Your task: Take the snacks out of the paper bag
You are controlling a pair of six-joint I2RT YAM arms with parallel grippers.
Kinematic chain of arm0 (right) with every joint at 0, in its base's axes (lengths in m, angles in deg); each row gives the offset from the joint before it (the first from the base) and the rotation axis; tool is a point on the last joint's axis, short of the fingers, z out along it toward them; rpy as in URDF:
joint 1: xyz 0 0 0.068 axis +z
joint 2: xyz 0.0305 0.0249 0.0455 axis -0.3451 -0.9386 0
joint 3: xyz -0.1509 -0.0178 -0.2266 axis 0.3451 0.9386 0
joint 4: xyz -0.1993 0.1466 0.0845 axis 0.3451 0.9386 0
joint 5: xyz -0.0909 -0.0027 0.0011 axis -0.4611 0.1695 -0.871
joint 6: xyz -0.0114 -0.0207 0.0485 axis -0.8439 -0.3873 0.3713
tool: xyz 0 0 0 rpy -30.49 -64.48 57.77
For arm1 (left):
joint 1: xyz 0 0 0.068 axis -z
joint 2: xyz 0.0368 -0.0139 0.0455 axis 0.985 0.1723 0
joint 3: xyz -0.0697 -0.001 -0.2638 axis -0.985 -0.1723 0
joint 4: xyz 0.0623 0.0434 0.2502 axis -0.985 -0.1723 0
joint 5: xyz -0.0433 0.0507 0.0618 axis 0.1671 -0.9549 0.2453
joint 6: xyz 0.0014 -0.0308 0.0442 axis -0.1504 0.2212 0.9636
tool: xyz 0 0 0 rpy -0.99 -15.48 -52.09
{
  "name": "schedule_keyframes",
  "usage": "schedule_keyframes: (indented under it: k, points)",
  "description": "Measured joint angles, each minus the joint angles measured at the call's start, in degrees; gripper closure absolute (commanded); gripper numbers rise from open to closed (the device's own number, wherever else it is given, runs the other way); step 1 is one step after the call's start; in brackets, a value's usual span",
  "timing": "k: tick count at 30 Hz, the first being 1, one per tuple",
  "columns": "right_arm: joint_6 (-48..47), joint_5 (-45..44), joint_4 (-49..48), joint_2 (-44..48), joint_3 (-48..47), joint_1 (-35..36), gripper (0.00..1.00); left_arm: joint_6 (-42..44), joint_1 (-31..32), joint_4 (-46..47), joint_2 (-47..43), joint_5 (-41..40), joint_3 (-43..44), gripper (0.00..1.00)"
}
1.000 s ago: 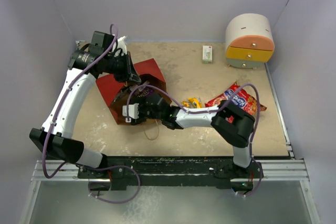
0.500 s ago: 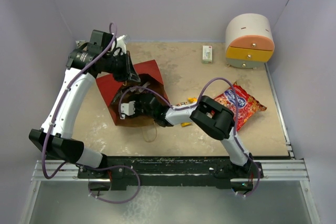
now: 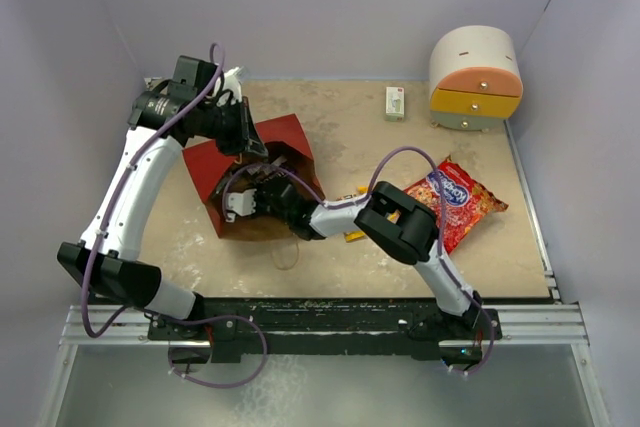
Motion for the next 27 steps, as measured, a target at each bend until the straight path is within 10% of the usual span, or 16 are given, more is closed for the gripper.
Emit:
schedule_keyframes:
  k: [27]
  points:
    - [37.0,20.3,14.4,48.9,25.2,2.0,1.00,-0.8,0.0,1.2,2.3,-4.7,3.9,1.00]
